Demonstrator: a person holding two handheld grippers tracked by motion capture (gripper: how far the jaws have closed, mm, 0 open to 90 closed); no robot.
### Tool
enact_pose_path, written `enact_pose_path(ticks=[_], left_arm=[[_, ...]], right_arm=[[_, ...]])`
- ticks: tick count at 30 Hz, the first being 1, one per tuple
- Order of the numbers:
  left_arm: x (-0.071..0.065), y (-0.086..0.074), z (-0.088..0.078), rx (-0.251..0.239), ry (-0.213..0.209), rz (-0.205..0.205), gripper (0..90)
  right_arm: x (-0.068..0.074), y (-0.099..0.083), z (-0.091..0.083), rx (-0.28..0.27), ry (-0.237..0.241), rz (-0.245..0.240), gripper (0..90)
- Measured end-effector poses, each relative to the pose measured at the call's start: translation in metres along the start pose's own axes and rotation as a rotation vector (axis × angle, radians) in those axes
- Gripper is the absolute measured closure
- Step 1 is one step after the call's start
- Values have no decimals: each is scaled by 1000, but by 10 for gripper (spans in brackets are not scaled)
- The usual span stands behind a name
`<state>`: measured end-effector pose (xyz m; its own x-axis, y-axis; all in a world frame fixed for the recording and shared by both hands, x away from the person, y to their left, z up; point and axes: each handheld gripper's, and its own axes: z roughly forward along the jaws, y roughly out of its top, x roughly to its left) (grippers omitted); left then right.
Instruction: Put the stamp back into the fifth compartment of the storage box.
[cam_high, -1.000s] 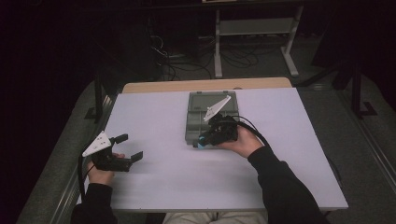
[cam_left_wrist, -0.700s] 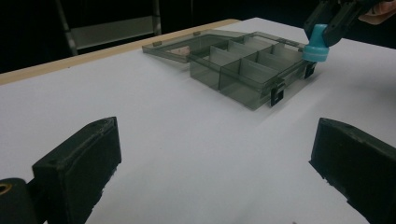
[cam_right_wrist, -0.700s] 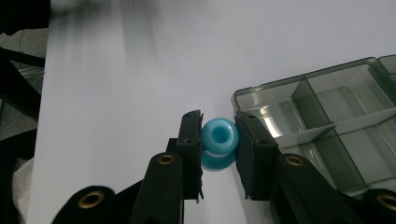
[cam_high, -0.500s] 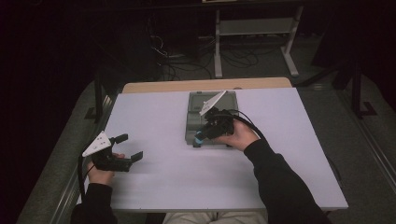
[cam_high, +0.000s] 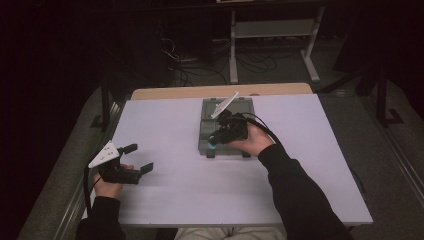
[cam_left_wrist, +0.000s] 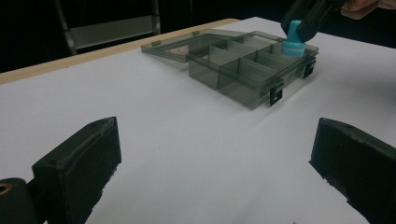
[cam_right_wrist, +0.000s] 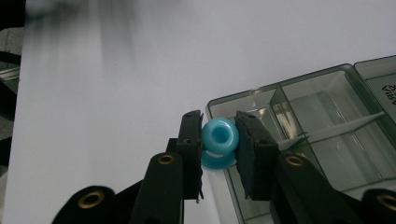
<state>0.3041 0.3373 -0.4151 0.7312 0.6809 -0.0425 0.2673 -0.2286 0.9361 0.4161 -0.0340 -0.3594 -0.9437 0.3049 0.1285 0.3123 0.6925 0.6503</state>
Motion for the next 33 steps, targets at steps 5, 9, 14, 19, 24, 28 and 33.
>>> enact_pose_path(ticks=[5, 9, 14, 19, 24, 28, 33], left_arm=[[1, 0, -2, -4, 1, -2, 15], [1, 0, -2, -5, 4, -3, 15], [1, 0, -2, -9, 5, -3, 15], [1, 0, -1, -5, 2, 1, 15], [1, 1, -2, -8, 2, -1, 15], [1, 1, -2, -7, 2, 0, 15], [1, 0, -2, -6, 2, 0, 15]], right_arm=[[-4, 5, 4, 8, -7, 1, 711], [-7, 10, 5, 4, -13, 3, 711], [-13, 15, 10, 25, -20, 2, 711], [-18, 16, 18, 42, -25, 18, 711], [-23, 17, 24, 46, -27, 32, 710], [-27, 18, 28, 58, -30, 41, 711], [-30, 18, 32, 65, -33, 43, 710]])
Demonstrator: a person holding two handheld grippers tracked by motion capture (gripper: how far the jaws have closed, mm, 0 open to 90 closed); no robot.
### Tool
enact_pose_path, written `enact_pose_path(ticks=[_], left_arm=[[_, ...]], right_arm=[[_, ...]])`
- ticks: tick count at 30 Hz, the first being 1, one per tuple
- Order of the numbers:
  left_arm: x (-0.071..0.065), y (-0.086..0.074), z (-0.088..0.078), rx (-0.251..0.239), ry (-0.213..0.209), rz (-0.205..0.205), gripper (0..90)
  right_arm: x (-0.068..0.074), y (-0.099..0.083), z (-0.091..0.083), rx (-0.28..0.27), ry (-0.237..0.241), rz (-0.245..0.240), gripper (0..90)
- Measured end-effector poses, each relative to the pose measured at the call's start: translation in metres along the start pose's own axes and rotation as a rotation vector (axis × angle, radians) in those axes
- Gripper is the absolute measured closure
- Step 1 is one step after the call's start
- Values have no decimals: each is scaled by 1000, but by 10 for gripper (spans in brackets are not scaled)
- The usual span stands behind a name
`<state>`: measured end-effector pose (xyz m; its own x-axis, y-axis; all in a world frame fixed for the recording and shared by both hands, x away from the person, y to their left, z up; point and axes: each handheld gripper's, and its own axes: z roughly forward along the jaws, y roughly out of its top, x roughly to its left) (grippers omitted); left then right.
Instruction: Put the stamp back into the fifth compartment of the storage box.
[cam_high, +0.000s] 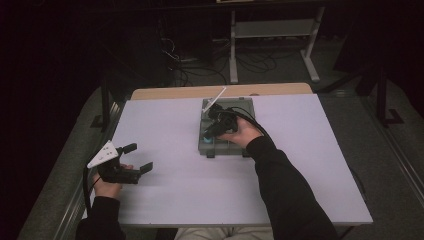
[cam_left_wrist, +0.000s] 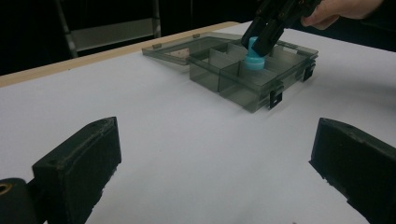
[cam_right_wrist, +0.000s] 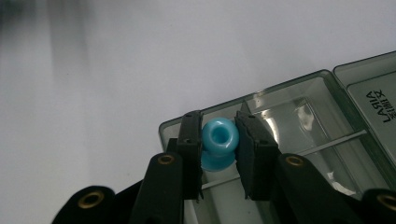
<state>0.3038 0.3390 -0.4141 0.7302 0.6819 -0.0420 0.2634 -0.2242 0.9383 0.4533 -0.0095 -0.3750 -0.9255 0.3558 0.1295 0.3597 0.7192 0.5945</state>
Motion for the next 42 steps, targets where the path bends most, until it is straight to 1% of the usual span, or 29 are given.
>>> enact_pose_path(ticks=[6, 16, 18, 19, 21, 23, 26, 30, 33, 34, 35, 36, 38, 39, 40, 41, 42], left_arm=[[0, 0, 0, 1, 0, 1, 15], [0, 0, 0, -1, -1, 1, 15], [0, 0, 0, -1, -1, 1, 15], [0, 0, 0, -1, -2, 1, 15], [1, 0, 1, -2, -4, 0, 15], [0, 0, 1, -1, -7, 1, 15], [0, 0, 1, -2, -9, -1, 15], [0, 0, 2, 0, -9, -1, 15], [0, 0, 2, 1, -10, -1, 15], [0, -1, 2, 1, -10, -1, 15], [0, -1, 2, 1, -10, -1, 15], [0, -1, 2, 0, -10, -2, 15], [0, -1, 2, 0, -10, -2, 15], [0, -1, 2, 0, -10, -2, 15], [0, 0, 2, -1, -10, -3, 15], [0, 0, 2, -2, -10, -3, 15], [0, 0, 2, -2, -9, -3, 15]], right_arm=[[-2, 1, 6, 9, 3, 5, 710], [-2, 4, 15, 16, 10, 0, 710], [-2, 4, 17, 22, 16, 3, 697], [-2, 3, 18, 26, 15, 4, 659], [0, 3, 18, 37, 0, 7, 627], [2, 2, 16, 37, 1, 9, 588], [3, 2, 12, 22, 1, 14, 518], [1, 2, 6, 1, 6, 34, 388], [0, 1, 3, -2, 12, 34, 296], [0, 0, 2, -4, 11, 31, 273], [0, 0, 2, -4, 11, 31, 273], [0, -1, 0, -7, 12, 29, 232], [0, -2, -2, -13, 12, 30, 180], [0, -2, -2, -13, 12, 30, 180], [0, -4, -5, -26, 0, 30, 133], [0, -4, -6, -39, 1, 30, 130], [0, -4, -6, -39, 1, 30, 130]])
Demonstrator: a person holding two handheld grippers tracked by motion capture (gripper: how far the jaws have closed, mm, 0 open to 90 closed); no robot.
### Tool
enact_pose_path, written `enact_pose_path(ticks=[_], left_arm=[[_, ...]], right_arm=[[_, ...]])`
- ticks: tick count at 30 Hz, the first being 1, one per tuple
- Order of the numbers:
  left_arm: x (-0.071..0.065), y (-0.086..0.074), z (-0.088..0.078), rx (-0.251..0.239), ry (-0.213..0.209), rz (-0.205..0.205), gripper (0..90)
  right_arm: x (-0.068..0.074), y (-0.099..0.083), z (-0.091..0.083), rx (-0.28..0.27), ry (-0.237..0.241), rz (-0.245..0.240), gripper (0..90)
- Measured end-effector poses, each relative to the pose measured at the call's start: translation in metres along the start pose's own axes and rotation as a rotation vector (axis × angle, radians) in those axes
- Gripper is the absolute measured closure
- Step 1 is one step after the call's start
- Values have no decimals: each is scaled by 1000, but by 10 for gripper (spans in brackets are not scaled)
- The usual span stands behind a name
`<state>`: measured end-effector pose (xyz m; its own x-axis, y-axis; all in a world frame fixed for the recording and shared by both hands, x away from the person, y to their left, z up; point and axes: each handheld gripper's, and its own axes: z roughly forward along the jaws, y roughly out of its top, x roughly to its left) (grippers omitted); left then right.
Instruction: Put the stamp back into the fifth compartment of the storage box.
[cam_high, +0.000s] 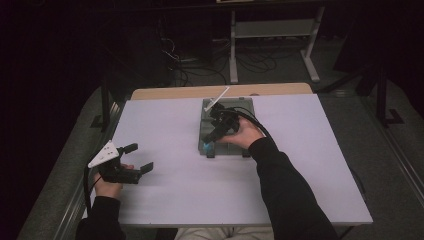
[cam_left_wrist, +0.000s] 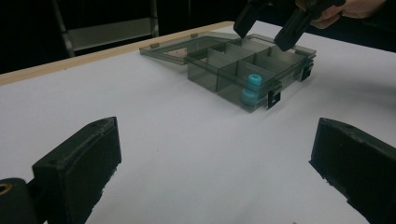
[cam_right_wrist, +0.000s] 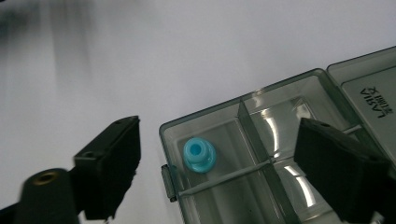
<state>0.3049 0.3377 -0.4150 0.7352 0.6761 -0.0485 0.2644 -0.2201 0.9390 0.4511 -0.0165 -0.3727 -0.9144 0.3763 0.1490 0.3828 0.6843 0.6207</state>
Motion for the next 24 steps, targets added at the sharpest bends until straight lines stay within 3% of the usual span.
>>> enact_pose_path(ticks=[4, 10, 24], left_arm=[[0, 0, 0, -1, -1, -2, 15], [0, 0, 0, -3, -1, -3, 15], [0, 0, 2, 3, 1, -5, 15]], right_arm=[[1, -4, -7, -22, -27, 14, 23], [1, -8, -13, -38, -48, 18, 1], [6, -21, -30, -67, -47, 16, 0]])
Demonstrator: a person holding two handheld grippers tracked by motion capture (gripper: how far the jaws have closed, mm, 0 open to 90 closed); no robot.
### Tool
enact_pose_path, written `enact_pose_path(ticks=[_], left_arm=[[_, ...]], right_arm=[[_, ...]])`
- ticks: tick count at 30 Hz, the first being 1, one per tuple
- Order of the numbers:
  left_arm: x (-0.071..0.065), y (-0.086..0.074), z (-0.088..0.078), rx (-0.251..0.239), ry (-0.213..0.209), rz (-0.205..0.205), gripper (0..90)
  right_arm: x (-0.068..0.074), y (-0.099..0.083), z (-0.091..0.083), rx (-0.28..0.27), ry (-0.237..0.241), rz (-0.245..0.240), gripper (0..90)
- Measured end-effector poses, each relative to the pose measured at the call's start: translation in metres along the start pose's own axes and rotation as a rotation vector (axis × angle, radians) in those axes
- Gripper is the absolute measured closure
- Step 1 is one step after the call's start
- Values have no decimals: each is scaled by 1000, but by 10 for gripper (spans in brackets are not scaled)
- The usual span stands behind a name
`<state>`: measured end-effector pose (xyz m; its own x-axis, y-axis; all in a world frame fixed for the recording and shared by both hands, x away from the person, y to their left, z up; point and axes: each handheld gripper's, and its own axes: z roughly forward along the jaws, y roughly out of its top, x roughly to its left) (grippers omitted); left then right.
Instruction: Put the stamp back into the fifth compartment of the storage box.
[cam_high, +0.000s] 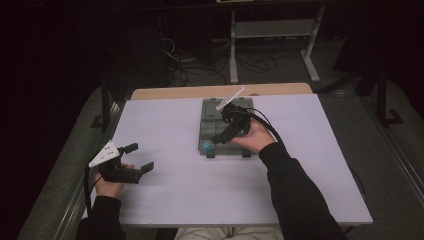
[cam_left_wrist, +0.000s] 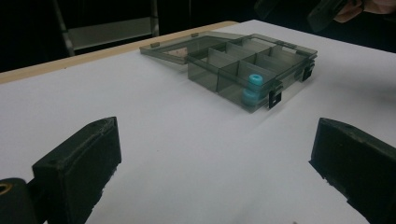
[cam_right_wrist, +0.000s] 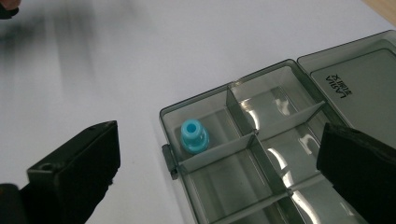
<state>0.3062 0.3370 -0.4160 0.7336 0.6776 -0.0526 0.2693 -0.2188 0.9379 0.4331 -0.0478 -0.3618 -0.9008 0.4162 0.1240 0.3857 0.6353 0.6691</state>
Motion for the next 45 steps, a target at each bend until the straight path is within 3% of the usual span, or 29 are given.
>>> enact_pose_path(ticks=[5, 19, 26, 45], left_arm=[[0, 0, 0, 0, 0, 1, 15], [0, 0, 1, 2, -1, 1, 15], [-1, 0, 1, 9, 0, 0, 15], [-1, 0, 1, 7, 4, 1, 15]], right_arm=[[2, -8, -6, 8, -7, 0, 0], [3, -36, -22, -43, -29, 27, 0], [3, -45, -29, -64, -23, 42, 0], [4, -68, -45, -121, -67, 65, 0]])
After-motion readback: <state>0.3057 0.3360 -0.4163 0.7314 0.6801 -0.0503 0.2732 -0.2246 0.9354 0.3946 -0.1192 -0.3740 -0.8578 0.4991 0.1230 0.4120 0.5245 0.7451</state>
